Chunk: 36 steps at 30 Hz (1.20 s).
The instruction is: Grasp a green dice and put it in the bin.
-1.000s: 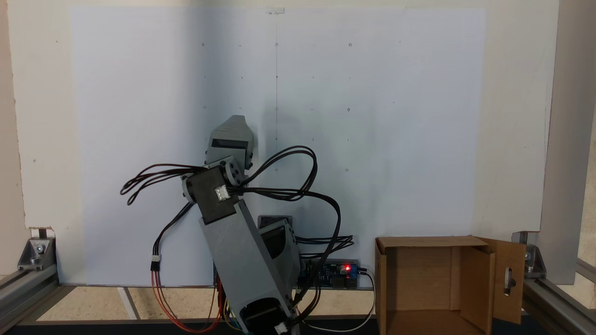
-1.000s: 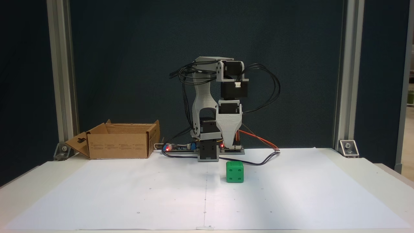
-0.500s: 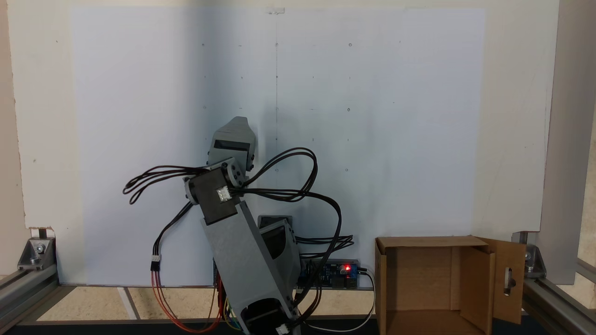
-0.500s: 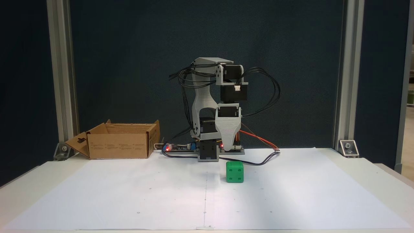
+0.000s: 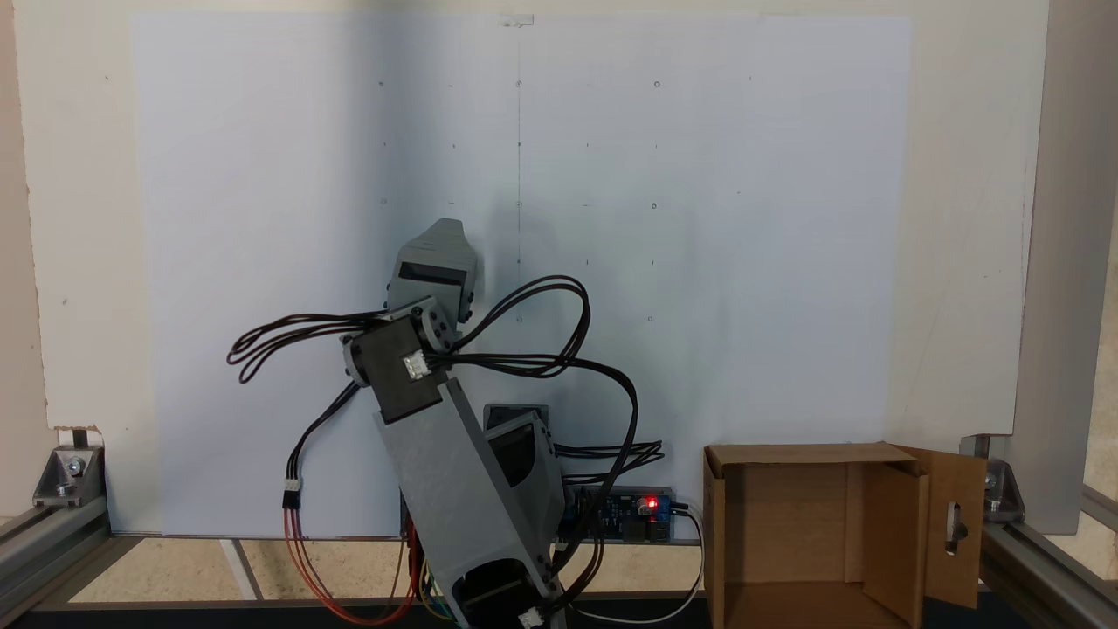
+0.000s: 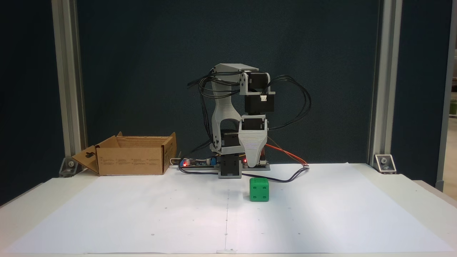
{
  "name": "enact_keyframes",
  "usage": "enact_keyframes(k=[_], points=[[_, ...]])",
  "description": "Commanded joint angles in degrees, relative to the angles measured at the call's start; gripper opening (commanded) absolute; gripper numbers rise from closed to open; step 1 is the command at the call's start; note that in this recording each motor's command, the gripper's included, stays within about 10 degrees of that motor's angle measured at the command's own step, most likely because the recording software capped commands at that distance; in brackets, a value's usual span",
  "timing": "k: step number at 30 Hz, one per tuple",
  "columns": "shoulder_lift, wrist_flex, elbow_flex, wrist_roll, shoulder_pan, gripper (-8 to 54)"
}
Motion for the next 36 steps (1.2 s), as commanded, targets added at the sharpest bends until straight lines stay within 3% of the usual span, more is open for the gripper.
enact_keyframes(k=[1, 36], points=[[0.44, -0.7, -1.05, 3.87, -0.62, 43.6], [-16.61, -10.11, 0.44, 4.39, -3.52, 43.2]])
